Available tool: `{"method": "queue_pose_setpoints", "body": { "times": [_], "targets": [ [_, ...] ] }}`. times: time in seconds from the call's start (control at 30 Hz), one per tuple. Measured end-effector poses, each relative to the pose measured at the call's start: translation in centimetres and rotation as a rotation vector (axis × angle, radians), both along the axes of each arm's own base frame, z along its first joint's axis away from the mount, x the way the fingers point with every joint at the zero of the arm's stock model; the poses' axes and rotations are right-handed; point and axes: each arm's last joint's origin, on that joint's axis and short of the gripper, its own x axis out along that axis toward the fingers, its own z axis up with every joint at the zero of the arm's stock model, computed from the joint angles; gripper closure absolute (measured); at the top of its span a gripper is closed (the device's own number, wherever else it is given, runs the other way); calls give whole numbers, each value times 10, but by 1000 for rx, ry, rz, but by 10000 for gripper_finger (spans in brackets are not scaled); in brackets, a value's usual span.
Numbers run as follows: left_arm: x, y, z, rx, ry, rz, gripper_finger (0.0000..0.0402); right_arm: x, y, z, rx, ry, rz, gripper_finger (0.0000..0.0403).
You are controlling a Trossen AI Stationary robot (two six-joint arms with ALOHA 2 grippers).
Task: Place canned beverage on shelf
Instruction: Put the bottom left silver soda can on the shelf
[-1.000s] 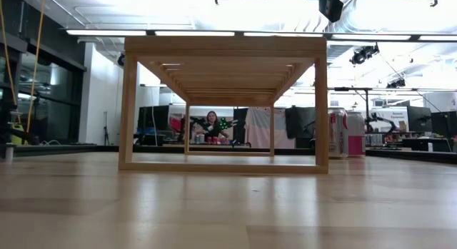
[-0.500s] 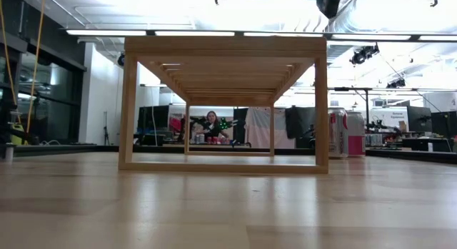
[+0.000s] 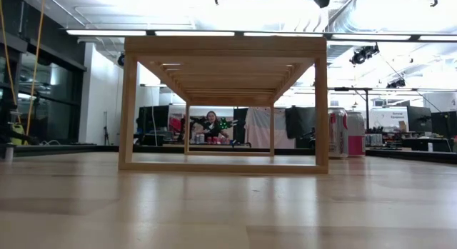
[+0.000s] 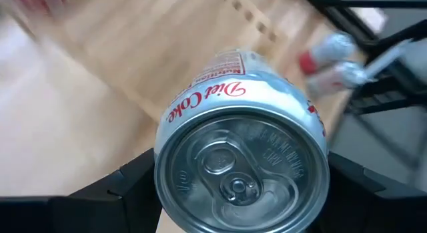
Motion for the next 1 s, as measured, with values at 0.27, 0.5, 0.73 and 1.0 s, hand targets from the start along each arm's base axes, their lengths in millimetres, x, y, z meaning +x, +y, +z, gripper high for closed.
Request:
{"method": "queue_pose_setpoints", "body": {
  "times": [0.27, 0.5, 0.73, 1.0],
  "targets": [
    [38, 46, -4, 279, 59, -287, 121, 20, 13, 12, 24, -206, 97, 384],
    [51, 64, -11, 342, 100, -377, 121, 63, 27, 2, -20, -285, 108, 264],
    [50, 67, -10, 322, 100, -343, 121, 90, 19, 19, -203, -137, 184, 99],
    [52, 67, -10, 296, 77, -299, 121, 111, 13, 26, -580, 167, 138, 38]
  ]
}}
